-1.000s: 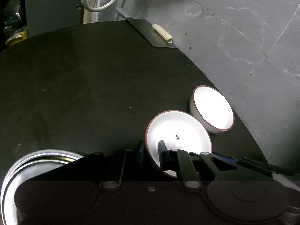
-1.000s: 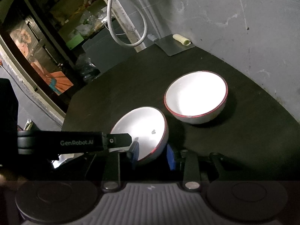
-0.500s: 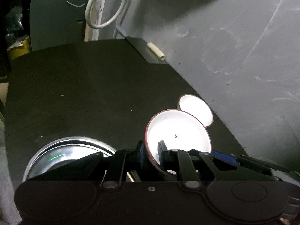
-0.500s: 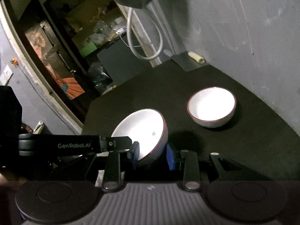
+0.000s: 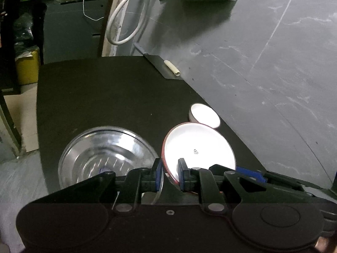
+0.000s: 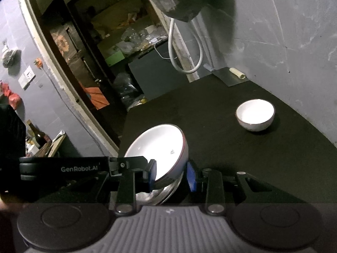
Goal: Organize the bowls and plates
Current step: 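Carry the white bowl and lower it into the steel saucepan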
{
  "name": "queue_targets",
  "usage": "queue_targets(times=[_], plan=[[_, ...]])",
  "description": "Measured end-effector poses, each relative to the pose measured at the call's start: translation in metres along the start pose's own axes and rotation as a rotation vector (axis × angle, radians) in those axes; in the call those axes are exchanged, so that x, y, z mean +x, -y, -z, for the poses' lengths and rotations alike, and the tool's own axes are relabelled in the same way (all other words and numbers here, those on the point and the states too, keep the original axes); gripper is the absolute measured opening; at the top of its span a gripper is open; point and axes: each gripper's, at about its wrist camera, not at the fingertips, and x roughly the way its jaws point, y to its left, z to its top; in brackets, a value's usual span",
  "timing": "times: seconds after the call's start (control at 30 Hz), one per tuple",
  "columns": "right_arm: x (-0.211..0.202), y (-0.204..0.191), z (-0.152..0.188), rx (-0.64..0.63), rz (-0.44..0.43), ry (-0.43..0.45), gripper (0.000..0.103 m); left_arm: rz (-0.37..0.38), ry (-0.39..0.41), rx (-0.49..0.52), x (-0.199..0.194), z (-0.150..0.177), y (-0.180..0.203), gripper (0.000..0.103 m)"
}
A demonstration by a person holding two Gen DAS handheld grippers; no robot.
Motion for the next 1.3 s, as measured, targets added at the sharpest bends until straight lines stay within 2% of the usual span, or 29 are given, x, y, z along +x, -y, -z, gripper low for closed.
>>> queue_targets(times=[0.33,0.73,1.03,1.3], plan=[[-0.030,-0.023,0.038,-0.011,-0.003,-0.048,0.036,0.003,-0.013,0.000,-0.037,0.040,-0.001,0.017],[-0.044,-0.035,0.076,-0.036,-0.017,-0.168,0.036,-0.015,-0.094,-0.025,-0.058,0.090,-0.004,0.017],[-0.040,-0.043,0.083,-0.064,-0.018,-0.229,0.036,-0.031,-0.134,-0.050,-0.065,0.110,-0.009,0.019],[-0.030,-0.046,0.083,-0.090,0.009,-0.288,0.036,-0.035,-0.146,-0.073,-0.062,0.112,-0.013,0.019]])
